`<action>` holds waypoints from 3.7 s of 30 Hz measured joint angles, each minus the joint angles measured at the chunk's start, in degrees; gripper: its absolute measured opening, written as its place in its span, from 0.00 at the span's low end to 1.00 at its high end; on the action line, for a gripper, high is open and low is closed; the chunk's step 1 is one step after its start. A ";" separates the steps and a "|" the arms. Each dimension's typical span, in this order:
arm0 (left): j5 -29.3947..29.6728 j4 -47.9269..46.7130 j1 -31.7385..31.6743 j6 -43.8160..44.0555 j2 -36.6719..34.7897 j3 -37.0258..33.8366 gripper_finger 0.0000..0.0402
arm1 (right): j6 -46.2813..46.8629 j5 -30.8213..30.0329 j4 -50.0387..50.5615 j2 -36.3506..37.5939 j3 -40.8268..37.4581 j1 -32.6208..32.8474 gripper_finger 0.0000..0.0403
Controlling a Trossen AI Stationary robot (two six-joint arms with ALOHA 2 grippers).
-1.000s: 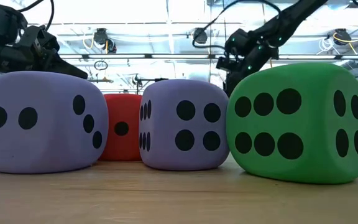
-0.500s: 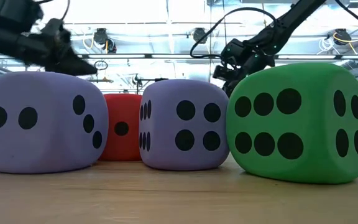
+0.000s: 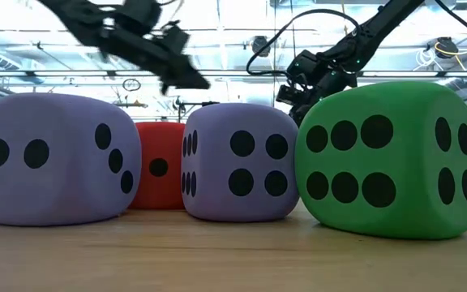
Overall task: Pick & Place Dice
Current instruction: Put the large orange die into the blue bin
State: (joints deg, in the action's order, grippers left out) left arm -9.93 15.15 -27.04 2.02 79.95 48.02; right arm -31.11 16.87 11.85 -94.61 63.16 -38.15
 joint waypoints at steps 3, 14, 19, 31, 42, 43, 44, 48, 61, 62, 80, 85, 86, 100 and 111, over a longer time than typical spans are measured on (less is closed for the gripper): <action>-3.12 0.21 -0.25 0.82 7.89 6.62 0.00 | 0.03 0.02 -0.76 0.00 0.00 0.02 0.89; -8.80 -13.39 -0.27 2.58 30.37 30.35 0.00 | 0.66 4.29 -0.46 0.02 0.00 0.53 0.89; -11.06 -18.45 -0.24 0.09 34.95 37.82 0.01 | 0.44 4.31 -0.47 0.02 0.00 0.74 0.89; -12.28 -25.14 -0.24 0.46 37.10 40.55 0.01 | 4.56 4.22 -1.83 0.07 -0.11 0.94 0.89; -14.28 -25.81 -0.74 1.75 39.22 40.68 0.01 | 6.51 3.05 -2.25 0.24 -0.31 1.78 0.89; -14.49 -25.94 -0.78 1.75 39.22 40.68 0.01 | 6.87 3.08 -2.48 0.24 -0.31 1.73 0.89; -14.44 -26.07 -0.80 1.70 39.19 40.68 0.01 | 7.40 3.19 -2.62 0.25 -0.31 1.73 0.89; -14.72 -26.75 -1.12 1.78 39.20 40.66 0.01 | 8.97 3.64 -3.02 0.28 -0.31 1.70 0.93; -13.18 -28.30 -0.90 -0.27 39.62 40.36 0.01 | 9.17 1.65 -4.22 2.94 0.12 1.95 0.98; -13.21 -27.82 -0.88 -0.71 39.59 40.36 0.01 | 9.14 0.19 -3.72 3.05 0.11 1.97 0.98; 0.57 -39.81 -0.68 -6.07 32.59 40.40 0.01 | 13.85 -15.53 8.67 6.12 0.00 2.59 0.95; 0.90 -38.69 -0.83 -5.15 35.93 40.40 0.01 | 17.69 -29.68 11.10 8.79 0.00 6.47 0.79; 0.54 -38.06 -0.83 -4.68 36.54 40.40 0.01 | 18.92 -32.90 12.48 9.12 0.00 7.05 0.74; 6.15 -36.23 0.26 -1.53 37.96 40.42 0.00 | 26.61 -34.83 12.89 9.27 -8.21 5.22 0.04; 8.46 -36.93 0.26 -1.90 38.59 40.42 0.00 | 30.47 -27.10 1.26 9.22 -17.24 1.65 0.01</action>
State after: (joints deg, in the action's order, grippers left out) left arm -1.47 -21.78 -26.78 0.12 118.54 88.44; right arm -0.64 -10.23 13.11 -85.38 45.92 -36.51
